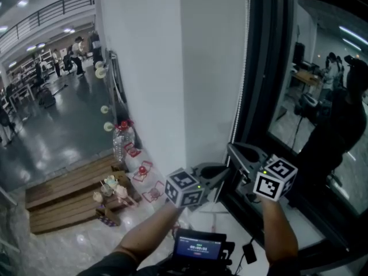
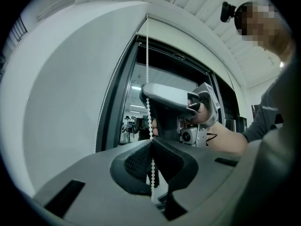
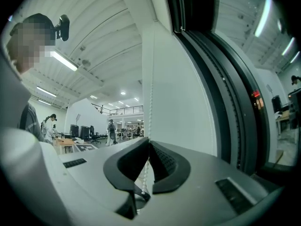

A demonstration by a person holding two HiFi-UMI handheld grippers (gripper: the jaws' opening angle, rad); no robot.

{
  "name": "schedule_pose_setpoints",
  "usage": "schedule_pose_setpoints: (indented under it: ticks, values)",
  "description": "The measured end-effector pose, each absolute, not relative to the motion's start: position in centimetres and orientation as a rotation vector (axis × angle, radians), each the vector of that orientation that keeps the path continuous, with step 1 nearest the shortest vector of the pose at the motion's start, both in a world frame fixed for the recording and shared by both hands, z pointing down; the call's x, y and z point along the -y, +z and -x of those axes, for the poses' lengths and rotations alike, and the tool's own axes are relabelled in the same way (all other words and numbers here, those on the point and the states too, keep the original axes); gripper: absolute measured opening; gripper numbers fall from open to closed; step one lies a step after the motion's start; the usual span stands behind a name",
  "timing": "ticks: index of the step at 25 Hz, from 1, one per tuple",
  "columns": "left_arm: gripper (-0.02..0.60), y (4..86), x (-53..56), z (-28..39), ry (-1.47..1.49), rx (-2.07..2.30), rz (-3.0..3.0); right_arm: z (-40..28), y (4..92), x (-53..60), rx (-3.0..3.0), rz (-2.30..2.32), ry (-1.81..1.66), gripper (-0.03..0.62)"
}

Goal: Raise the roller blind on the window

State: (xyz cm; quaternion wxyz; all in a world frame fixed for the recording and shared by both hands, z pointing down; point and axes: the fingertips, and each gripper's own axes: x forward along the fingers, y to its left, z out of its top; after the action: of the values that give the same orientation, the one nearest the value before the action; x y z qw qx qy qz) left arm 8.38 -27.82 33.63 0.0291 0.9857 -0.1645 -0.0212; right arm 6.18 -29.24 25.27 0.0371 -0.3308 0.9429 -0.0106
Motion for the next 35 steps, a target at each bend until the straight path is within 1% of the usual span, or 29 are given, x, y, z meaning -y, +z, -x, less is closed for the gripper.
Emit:
schedule_pose_setpoints:
  ticks: [20,35]
  values:
    - [0.003,34.0,27.3,-8.4,-0.045,0.519,-3.038,-5.7,26.2,28.5,-2.917,1.017,-0.003,0.000]
    - [0.003,34.0,27.1,-8.0,-0.045,0.556,-3.030,-6.3,26.3,28.8,-2.896,1.029,-0.072,0.000]
